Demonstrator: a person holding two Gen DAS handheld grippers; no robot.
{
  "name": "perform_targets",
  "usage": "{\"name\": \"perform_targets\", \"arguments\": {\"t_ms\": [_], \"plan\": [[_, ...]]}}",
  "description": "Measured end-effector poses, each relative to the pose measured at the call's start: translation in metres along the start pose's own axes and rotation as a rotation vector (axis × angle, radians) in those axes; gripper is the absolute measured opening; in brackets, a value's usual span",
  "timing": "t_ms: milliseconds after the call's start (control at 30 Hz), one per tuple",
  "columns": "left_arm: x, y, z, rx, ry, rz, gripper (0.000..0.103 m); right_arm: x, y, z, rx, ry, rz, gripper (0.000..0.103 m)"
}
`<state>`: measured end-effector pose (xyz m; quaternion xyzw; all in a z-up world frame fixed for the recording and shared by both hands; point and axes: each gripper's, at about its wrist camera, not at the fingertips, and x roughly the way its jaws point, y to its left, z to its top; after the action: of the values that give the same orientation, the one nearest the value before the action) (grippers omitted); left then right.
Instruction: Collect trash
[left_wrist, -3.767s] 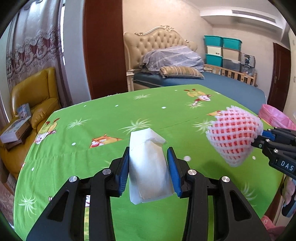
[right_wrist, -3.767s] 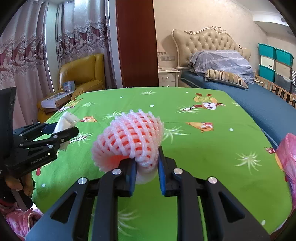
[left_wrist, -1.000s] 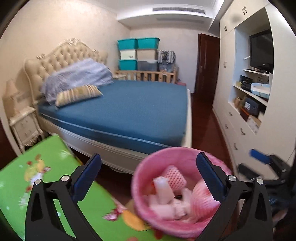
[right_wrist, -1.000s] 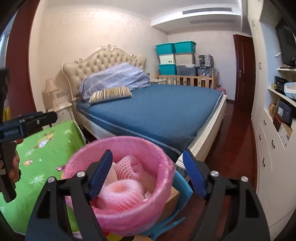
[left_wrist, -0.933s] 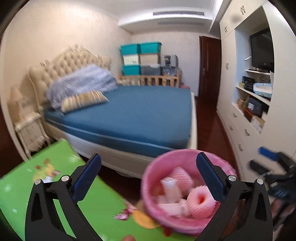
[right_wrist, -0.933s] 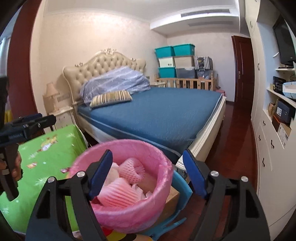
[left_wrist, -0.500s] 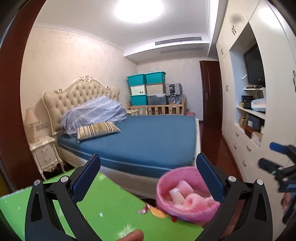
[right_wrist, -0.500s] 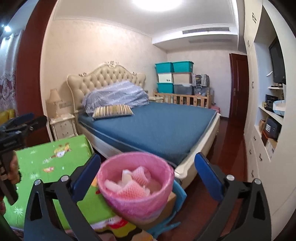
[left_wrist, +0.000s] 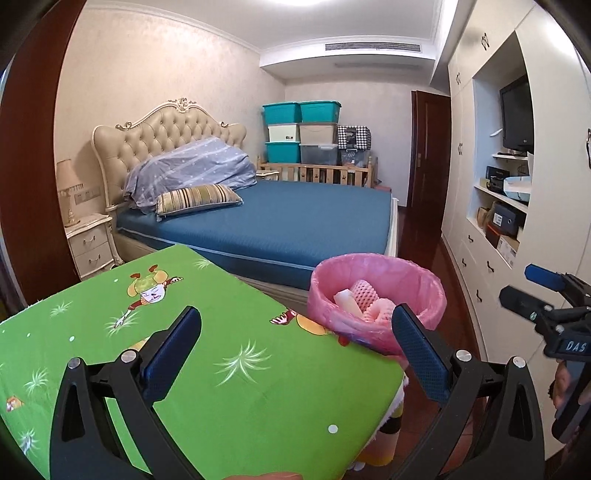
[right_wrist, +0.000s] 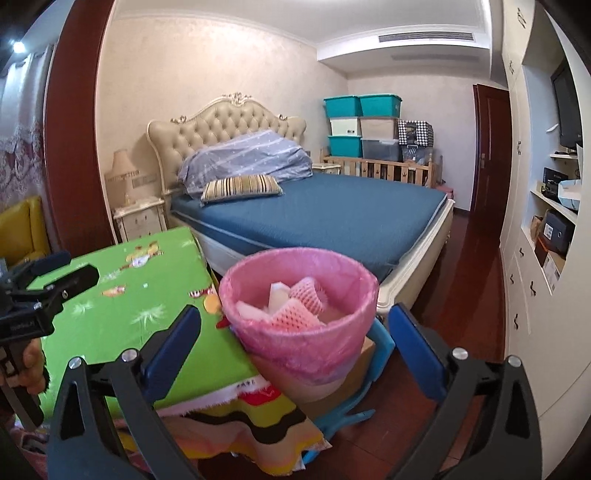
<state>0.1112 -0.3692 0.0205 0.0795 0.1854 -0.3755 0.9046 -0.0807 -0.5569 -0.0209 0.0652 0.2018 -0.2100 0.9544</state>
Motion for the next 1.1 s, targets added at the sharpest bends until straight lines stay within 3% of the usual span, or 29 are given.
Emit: {"name": "perform_targets", "arguments": {"t_ms": [367, 1100], "plan": [[0.003, -0.021, -0.004, 0.051, 0.019, -0.035, 0.097, 0.000, 0.006, 0.006, -0.028, 0.016, 0.016, 0.099], [0.010, -0.022, -0.011, 0.055, 0.039, -0.042, 0.097, -0.009, 0.018, 0.005, -0.050, -0.031, -0.009, 0.099]]}}
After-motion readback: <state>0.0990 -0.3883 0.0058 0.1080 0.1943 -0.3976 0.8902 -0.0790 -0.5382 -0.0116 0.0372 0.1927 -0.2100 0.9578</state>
